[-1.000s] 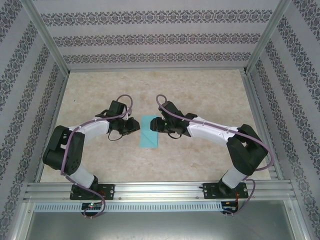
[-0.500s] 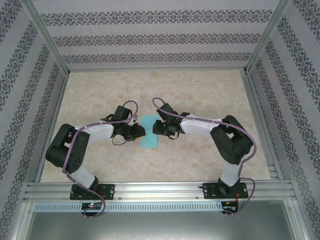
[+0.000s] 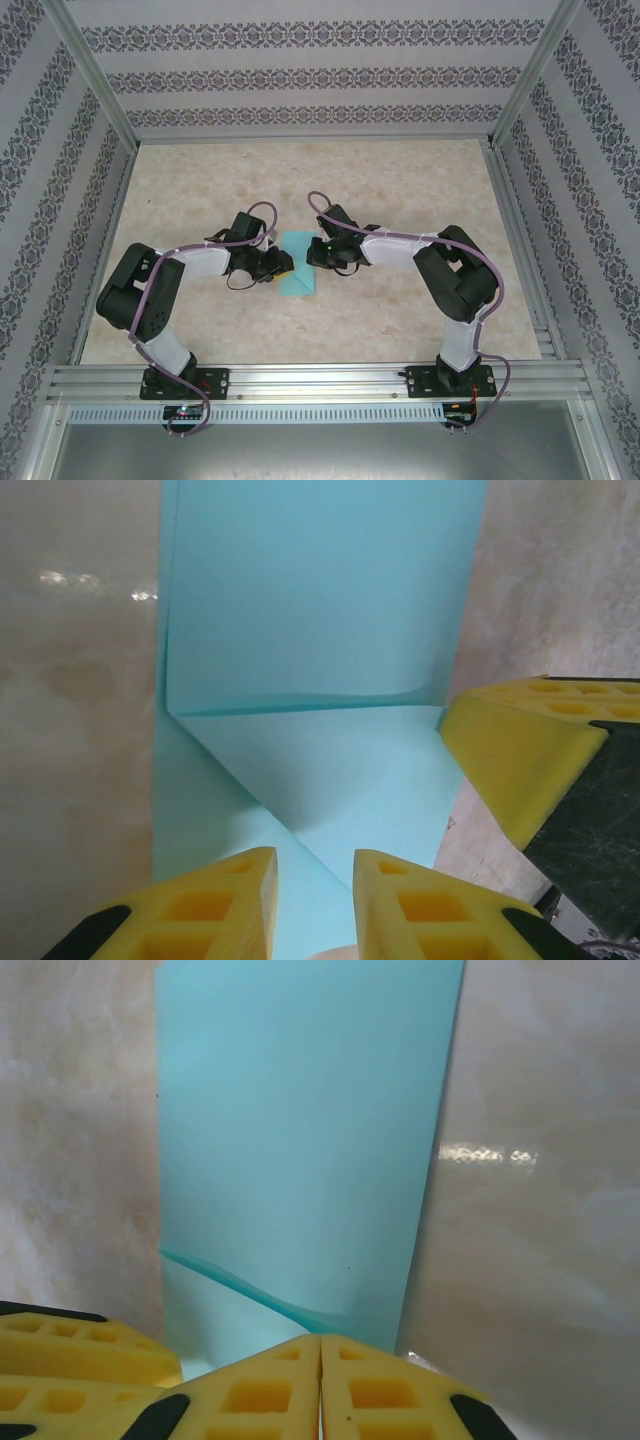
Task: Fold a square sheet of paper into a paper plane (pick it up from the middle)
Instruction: Turn over the paper at the center of the table.
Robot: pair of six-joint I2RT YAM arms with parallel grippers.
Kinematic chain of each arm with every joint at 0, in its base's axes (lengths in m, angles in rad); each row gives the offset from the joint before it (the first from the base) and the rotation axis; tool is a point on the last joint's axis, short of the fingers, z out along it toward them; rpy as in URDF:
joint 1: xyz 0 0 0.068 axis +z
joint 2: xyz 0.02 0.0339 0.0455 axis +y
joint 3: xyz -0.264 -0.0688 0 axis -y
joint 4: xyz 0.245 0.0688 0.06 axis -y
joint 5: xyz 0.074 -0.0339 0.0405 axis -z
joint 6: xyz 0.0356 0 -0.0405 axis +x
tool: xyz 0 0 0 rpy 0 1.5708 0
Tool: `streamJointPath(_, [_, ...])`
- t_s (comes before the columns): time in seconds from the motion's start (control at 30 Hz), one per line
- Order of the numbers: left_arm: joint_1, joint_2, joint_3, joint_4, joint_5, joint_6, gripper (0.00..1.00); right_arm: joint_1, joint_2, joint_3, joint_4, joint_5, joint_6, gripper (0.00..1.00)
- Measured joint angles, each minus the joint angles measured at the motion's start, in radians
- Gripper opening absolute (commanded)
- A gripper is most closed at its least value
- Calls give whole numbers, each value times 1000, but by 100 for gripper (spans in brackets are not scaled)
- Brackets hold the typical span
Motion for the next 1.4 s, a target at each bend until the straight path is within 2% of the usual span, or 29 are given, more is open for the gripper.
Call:
streamJointPath(0.4, [0, 28, 0, 41, 23, -23, 32, -8, 0, -41, 30, 0, 19, 9])
streamJointPath(0.7, [0, 63, 16, 52, 35, -23, 29, -8, 0, -43, 35, 0, 26, 9])
streamJointPath(0.93, [0, 88, 50, 55, 35, -21, 21, -8, 0, -43, 35, 0, 27, 12])
streamJointPath(1.03, [0, 95, 56, 59, 35, -19, 16, -14, -1, -43, 34, -1, 31, 20])
streamJointPath(1.2, [0, 99, 60, 60, 34, -12, 5, -21, -55, -62, 6, 8, 37, 46])
streamJointPath(1.4, [-1, 85, 71, 32, 3, 29, 3, -27, -246, -70, -66, 89, 35, 68])
